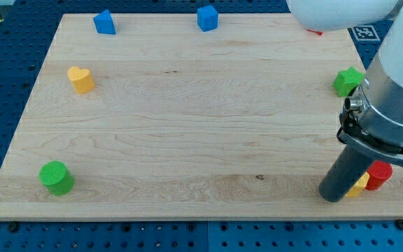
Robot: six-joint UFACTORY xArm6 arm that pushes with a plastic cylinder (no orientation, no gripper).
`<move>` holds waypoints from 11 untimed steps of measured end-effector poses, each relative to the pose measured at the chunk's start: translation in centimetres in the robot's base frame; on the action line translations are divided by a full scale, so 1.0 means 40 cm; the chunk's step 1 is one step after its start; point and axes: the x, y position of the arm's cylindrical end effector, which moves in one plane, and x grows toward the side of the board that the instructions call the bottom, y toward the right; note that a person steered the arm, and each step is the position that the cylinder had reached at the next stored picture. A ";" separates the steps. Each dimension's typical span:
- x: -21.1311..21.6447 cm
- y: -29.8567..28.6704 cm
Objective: Point your arm at green circle
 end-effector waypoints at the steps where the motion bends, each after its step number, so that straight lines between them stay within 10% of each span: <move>1: 0.047 -0.141; 7: -0.205 -1.025; 11: -0.055 -1.051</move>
